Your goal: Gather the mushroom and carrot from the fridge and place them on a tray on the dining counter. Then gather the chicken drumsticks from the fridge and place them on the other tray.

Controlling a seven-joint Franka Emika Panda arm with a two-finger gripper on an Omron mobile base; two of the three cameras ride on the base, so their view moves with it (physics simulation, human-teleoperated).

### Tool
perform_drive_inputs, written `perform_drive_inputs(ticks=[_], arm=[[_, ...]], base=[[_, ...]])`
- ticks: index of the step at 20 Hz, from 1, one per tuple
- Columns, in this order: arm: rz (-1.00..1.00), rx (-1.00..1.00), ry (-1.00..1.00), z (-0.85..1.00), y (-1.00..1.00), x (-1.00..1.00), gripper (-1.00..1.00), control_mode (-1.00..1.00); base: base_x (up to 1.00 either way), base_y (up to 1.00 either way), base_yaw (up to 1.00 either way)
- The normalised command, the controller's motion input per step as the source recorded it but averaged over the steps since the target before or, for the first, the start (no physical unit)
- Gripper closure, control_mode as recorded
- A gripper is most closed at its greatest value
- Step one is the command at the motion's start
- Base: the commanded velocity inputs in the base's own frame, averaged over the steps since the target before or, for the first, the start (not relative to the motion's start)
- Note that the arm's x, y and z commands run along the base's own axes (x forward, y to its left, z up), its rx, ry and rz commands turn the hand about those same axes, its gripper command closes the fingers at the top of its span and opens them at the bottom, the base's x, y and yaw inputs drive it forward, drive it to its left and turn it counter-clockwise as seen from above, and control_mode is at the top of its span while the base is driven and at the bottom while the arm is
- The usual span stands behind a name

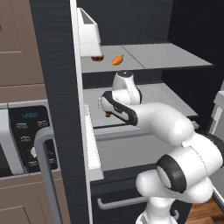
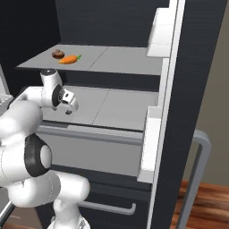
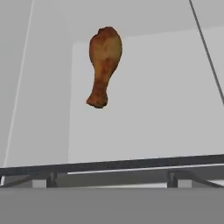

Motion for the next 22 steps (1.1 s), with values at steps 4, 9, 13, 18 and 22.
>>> perform_drive_inputs(ticks=[4, 9, 13, 18, 22], arm=[[0.00, -0.02, 0.11, -0.26, 0.12, 0.48, -1.00, -1.00], [0.00, -0.02, 0.10, -0.28, 0.11, 0.51, -1.00, -1.00], [0.00, -0.02, 0.07, -0.31, 0.09, 0.50, -1.00, -1.00], [0.00, -0.01, 0.08, -0.27, 0.10, 0.48, -1.00, -1.00], [0.00, -0.01, 0.09, -0.25, 0.08, 0.43, -1.00, -1.00]], base=[[0.00, 0.00, 0.00], [0.00, 0.00, 0.00], [0.00, 0.00, 0.00], [0.00, 0.00, 0.00], [0.00, 0.00, 0.00]])
